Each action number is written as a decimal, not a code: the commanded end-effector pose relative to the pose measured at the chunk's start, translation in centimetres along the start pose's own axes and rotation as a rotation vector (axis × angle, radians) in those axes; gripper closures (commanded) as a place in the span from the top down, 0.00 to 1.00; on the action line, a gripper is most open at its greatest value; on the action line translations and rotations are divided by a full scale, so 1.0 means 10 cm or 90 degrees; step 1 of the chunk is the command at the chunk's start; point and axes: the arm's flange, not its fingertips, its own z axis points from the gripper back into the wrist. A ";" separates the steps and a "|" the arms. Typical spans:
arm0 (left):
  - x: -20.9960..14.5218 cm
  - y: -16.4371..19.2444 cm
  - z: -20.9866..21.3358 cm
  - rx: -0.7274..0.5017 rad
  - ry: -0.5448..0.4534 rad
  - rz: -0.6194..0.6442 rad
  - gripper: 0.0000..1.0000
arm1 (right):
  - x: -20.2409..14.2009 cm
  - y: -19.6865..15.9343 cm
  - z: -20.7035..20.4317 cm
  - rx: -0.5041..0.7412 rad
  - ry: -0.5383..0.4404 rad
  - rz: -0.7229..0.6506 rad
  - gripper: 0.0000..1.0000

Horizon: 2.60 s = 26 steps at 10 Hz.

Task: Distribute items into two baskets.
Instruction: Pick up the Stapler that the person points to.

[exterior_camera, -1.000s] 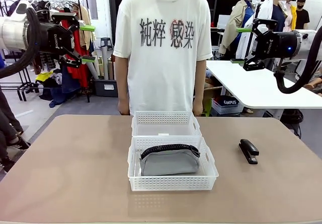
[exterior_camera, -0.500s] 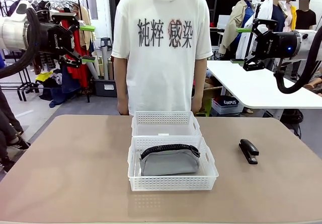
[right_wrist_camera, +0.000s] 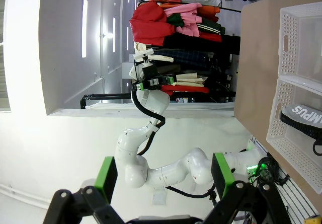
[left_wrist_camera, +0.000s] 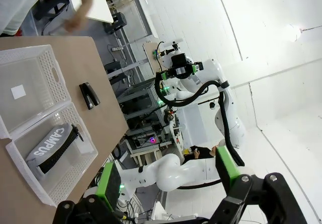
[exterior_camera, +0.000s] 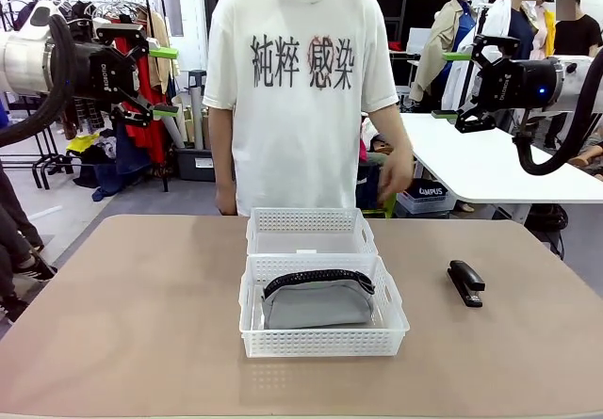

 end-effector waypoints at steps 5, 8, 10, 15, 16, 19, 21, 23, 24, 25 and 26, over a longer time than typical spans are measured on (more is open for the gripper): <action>-0.01 -0.01 0.02 -0.011 0.001 0.001 1.00 | 0.00 0.02 0.00 0.000 -0.001 0.002 1.00; -0.01 -0.01 0.02 -0.011 0.001 0.001 1.00 | 0.00 0.02 0.00 0.000 -0.001 0.002 1.00; -0.01 -0.01 0.02 -0.011 0.001 0.001 1.00 | 0.00 0.02 0.00 0.000 -0.001 0.002 1.00; -0.01 -0.01 0.02 -0.011 0.001 0.001 1.00 | 0.00 0.02 0.00 0.000 -0.001 0.002 1.00; -0.01 -0.01 0.02 -0.011 0.001 0.001 1.00 | 0.00 0.02 0.00 0.000 -0.001 0.002 1.00; -0.01 -0.01 0.02 -0.011 0.001 0.001 1.00 | -0.05 0.03 -0.03 -0.006 0.020 0.004 1.00; -0.01 -0.01 0.02 -0.011 0.001 0.001 1.00 | -0.02 0.24 -0.02 -0.086 0.057 0.030 1.00; -0.01 -0.01 0.02 -0.011 0.001 0.001 1.00 | -0.08 0.37 -0.11 -0.183 0.093 0.069 1.00; -0.01 -0.01 0.02 -0.011 0.001 0.001 1.00 | -0.10 0.44 -0.15 -0.228 0.108 0.097 1.00; -0.01 -0.01 0.02 -0.011 0.001 0.001 1.00 | -0.11 0.49 -0.20 -0.280 0.126 0.118 1.00; -0.01 -0.01 0.02 -0.011 0.001 0.001 1.00 | -0.11 0.51 -0.24 -0.338 0.127 0.127 1.00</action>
